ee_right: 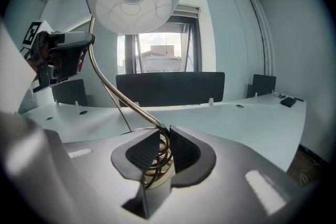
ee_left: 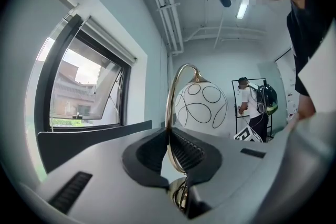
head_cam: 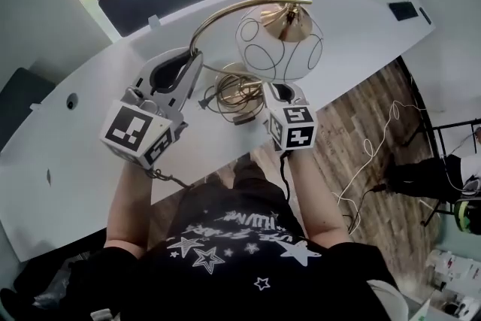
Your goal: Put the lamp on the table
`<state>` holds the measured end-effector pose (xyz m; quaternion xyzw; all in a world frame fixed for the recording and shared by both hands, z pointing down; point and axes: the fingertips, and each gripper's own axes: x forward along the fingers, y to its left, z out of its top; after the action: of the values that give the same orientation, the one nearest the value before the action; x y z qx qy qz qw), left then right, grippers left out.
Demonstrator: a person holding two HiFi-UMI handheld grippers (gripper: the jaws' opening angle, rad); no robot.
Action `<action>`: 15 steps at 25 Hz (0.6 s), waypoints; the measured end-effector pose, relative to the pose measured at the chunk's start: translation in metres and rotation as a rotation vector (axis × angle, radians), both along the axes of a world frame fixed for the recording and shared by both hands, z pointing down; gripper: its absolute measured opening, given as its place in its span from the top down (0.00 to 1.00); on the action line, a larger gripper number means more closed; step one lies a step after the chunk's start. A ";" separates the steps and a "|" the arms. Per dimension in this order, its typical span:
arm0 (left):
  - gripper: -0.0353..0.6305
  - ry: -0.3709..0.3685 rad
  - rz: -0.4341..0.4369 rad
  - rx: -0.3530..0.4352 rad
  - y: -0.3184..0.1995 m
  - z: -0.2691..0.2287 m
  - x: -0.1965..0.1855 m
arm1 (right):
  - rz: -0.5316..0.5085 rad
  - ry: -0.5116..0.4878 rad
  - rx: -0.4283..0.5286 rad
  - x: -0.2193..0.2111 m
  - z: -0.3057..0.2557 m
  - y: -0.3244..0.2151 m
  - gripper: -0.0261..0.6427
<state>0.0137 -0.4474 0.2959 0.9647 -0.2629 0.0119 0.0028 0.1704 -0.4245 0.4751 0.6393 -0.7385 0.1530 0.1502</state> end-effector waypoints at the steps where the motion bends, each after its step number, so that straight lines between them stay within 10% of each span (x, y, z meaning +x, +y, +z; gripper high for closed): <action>1: 0.90 -0.002 -0.011 -0.005 -0.006 0.003 0.000 | -0.010 -0.001 -0.004 0.000 0.003 -0.006 0.89; 15: 0.90 -0.081 -0.234 -0.045 -0.094 0.040 -0.014 | -0.220 -0.010 -0.056 -0.015 0.041 -0.123 0.88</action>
<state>0.0000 -0.5415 0.3355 0.9259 -0.3731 0.0566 0.0153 0.1551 -0.5474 0.5159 0.5492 -0.8003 0.1593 0.1803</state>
